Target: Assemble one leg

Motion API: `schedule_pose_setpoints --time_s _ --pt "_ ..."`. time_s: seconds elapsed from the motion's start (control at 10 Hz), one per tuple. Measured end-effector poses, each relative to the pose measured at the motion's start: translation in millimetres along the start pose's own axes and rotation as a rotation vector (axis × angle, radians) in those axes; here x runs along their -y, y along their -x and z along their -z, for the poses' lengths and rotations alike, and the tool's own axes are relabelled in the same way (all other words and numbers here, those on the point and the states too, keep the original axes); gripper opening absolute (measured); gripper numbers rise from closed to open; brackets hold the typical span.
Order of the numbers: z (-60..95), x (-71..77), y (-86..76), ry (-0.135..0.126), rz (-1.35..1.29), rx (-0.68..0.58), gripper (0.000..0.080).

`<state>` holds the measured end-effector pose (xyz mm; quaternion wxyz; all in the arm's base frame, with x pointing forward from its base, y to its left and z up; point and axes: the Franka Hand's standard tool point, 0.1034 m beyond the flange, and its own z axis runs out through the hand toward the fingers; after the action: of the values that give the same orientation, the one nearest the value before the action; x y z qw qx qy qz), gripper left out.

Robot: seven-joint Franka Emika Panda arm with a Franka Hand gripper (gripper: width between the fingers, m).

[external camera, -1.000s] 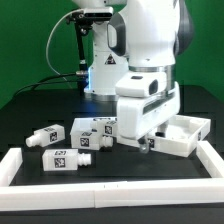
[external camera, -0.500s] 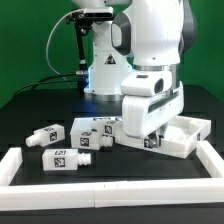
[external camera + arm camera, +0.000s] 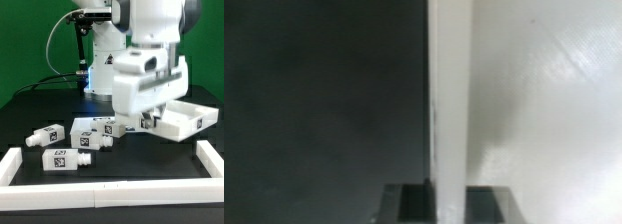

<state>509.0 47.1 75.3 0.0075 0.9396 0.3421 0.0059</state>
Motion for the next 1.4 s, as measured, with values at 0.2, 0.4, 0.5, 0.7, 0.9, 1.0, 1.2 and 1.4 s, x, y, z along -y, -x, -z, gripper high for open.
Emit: schedule_pose_setpoints --time_s 0.2,0.4,0.5,0.7,0.9,1.0,1.2,1.4 --pt "1.7 -9.7 -1.7 -0.031 -0.069 0.021 0.0054" --pt "-0.7 -6.2 -0.8 -0.036 -0.105 0.024 0.0054" --pt "0.2 -9.1 0.7 -0.044 -0.219 0.030 0.0054" --pt "18.1 -46.5 5.3 -0.051 -0.552 0.040 0.0054" --pt "19.2 -65.4 15.0 -0.072 -0.775 0.007 0.0054" --pt "18.2 -62.2 13.2 -0.071 -0.802 0.012 0.0054" --pt "16.9 -57.6 10.0 -0.078 -0.894 0.016 0.0054" --pt "6.1 -89.8 17.4 -0.097 -0.787 0.059 0.0054"
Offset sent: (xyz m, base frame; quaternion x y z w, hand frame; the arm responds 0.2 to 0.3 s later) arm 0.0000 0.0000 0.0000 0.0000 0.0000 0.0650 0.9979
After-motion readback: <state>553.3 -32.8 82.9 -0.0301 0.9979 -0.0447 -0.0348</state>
